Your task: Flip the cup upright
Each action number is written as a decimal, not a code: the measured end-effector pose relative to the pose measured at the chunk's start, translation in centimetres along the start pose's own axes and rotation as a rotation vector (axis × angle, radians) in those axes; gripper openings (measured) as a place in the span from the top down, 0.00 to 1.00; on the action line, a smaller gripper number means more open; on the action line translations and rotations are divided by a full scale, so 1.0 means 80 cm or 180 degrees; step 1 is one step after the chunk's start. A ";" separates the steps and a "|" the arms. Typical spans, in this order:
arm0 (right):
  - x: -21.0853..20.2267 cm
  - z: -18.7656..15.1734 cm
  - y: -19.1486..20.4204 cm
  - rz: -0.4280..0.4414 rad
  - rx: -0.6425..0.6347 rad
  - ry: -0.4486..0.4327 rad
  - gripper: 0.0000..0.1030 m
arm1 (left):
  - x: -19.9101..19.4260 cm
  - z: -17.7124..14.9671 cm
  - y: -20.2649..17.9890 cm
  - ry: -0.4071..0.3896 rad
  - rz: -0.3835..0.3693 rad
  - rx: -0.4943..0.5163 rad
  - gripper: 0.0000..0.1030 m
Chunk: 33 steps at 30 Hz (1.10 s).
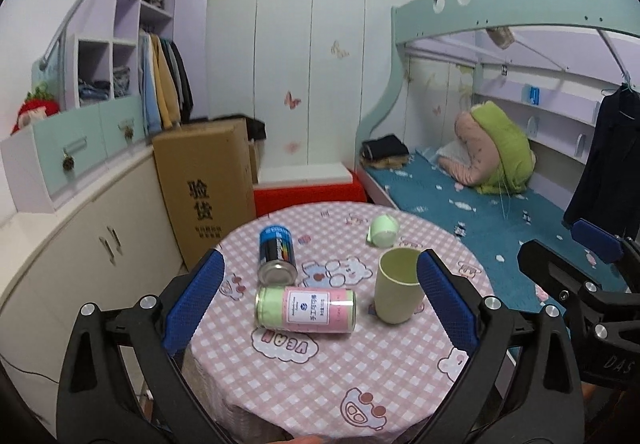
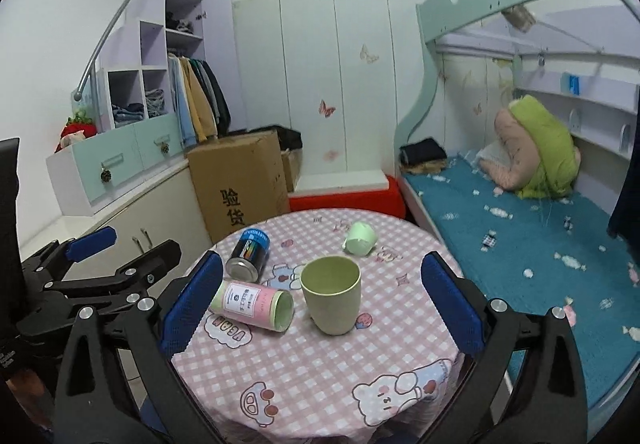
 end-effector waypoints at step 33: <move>-0.078 0.002 0.009 0.0021 -0.0131 -0.0422 0.07 | -0.077 0.016 -0.008 -0.0537 0.0171 0.0009 0.05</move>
Point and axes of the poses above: each gripper's, at about its wrist camera, not at the fingertips, and x roughly the way its jaws point, y to its left, z to its top, the point moved 2 cm from there along x, roughly the way its jaws point, and after that the axes turned 13 degrees about x, right-handed, at the moved point
